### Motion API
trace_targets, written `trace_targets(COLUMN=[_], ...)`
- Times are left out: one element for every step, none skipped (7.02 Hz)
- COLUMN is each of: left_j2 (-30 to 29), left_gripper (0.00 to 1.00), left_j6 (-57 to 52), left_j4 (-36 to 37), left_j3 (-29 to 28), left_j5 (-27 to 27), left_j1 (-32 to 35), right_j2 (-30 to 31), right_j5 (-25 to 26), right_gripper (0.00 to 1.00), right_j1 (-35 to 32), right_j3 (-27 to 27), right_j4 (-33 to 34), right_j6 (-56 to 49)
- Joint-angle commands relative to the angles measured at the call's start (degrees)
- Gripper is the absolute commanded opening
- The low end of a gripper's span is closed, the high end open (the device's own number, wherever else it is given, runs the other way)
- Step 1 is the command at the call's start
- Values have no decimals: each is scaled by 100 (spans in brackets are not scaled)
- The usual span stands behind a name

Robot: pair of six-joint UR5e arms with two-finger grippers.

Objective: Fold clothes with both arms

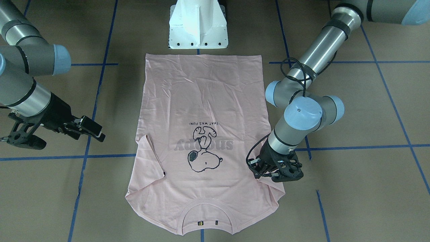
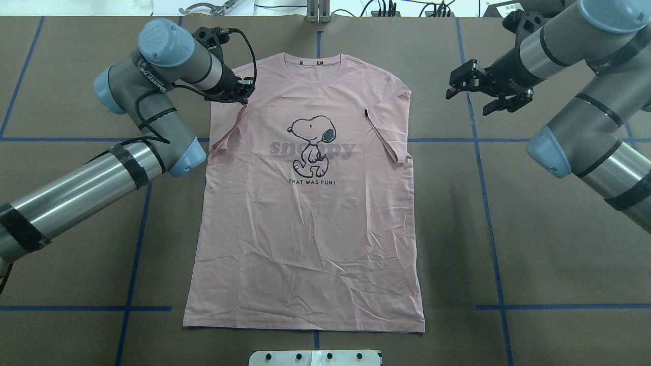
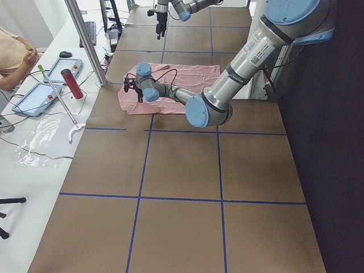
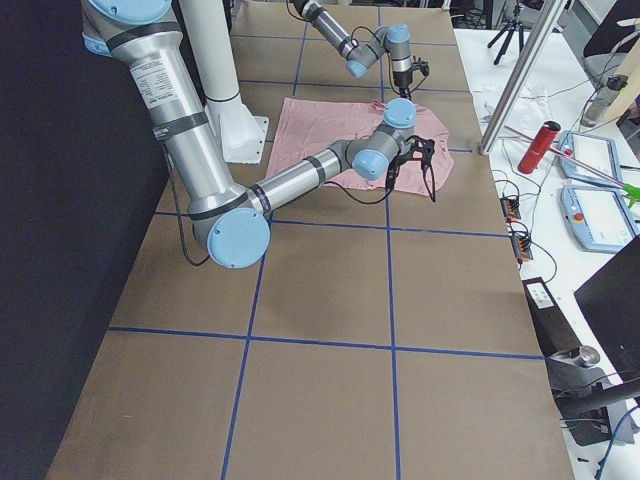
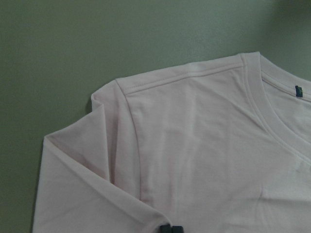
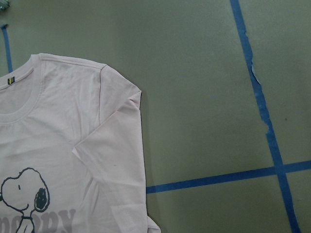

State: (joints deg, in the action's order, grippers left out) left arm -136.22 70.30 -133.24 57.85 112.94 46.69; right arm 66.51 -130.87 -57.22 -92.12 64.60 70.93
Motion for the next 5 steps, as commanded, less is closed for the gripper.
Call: trace_targets(left_j2=[-19, -10, 25, 60, 295], left_gripper=[53, 66, 70, 70, 72], left_j6=[10, 10, 28, 19, 28], left_j4=[-44, -79, -105, -44, 17], left_j3=[24, 42, 208, 496, 934], left_j5=[-9, -9, 0, 26, 87], left_j1=[-2, -2, 7, 24, 25], right_j2=[-6, -15, -67, -111, -129], right_j5=[0, 18, 44, 70, 44], right_gripper=[100, 100, 100, 100, 100], right_j1=[0, 0, 26, 70, 70], right_j3=[-8, -8, -8, -8, -69], right_j4=[0, -8, -8, -8, 9], right_j6=[0, 17, 78, 122, 201])
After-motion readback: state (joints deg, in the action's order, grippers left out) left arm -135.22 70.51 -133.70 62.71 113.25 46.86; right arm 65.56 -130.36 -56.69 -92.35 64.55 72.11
